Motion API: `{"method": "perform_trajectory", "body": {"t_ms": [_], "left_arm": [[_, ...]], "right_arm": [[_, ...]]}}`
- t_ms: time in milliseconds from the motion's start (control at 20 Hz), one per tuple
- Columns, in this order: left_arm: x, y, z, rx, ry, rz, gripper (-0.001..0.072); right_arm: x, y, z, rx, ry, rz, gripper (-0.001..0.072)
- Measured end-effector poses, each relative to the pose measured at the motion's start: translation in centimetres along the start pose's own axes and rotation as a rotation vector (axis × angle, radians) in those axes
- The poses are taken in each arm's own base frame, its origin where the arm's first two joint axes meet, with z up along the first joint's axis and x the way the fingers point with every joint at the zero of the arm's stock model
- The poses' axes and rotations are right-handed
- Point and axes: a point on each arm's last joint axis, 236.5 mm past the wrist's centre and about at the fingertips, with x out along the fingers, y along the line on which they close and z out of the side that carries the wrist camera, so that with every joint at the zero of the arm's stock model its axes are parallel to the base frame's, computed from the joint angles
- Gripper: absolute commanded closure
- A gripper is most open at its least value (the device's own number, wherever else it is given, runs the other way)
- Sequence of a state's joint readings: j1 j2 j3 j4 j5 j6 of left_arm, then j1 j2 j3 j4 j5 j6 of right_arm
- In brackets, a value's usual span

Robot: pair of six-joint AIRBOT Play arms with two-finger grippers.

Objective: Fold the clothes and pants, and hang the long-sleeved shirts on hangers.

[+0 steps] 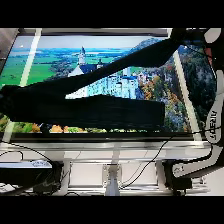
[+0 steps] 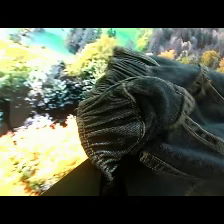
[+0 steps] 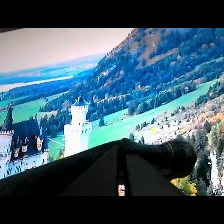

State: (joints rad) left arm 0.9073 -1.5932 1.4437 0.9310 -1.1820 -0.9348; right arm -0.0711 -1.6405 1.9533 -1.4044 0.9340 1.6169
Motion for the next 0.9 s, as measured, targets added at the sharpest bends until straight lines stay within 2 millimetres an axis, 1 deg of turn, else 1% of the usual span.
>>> {"method": "perform_trajectory", "body": {"t_ms": [100, 200, 350, 500, 650, 700, 750, 800, 850, 900], "left_arm": [[0.0, -0.1, -0.1, 0.000, 0.003, -0.003, 0.0671], [0.0, -0.1, -0.1, 0.000, 0.005, -0.004, 0.0671], [0.0, -0.2, -0.2, -0.001, 0.009, -0.008, 0.0671], [0.0, -0.4, -0.1, -0.008, 0.006, -0.017, 0.0671], [0.0, -0.9, 0.2, -0.021, -0.009, -0.038, 0.0671], [0.0, -1.1, 0.3, -0.025, -0.014, -0.045, 0.0671], [0.0, -1.2, 0.4, -0.027, -0.017, -0.051, 0.0671], [0.0, -1.4, 0.5, -0.027, -0.019, -0.056, 0.0671], [0.1, -1.6, 0.6, -0.027, -0.021, -0.062, 0.0671], [0.1, -1.8, 0.6, -0.027, -0.020, -0.067, 0.0671]], "right_arm": [[0.0, -1.0, 0.4, 0.010, -0.015, -0.015, 0.0685], [0.3, -1.6, 0.5, 0.012, -0.020, -0.025, 0.0685], [1.6, -2.3, 0.0, 0.012, -0.013, -0.033, 0.0685], [3.6, -2.4, -0.1, 0.035, -0.033, -0.015, 0.0685], [5.1, -1.7, 0.3, 0.064, -0.072, 0.017, 0.0685], [5.5, -1.6, -0.1, 0.056, -0.063, 0.018, 0.0684], [6.2, -1.7, -1.2, 0.040, -0.031, 0.017, 0.0685], [6.9, -1.8, -3.2, 0.022, 0.032, 0.011, 0.0685], [7.7, -2.2, -5.7, 0.008, 0.104, 0.004, 0.0685], [8.4, -2.6, -8.6, -0.002, 0.189, -0.004, 0.0685]]}}
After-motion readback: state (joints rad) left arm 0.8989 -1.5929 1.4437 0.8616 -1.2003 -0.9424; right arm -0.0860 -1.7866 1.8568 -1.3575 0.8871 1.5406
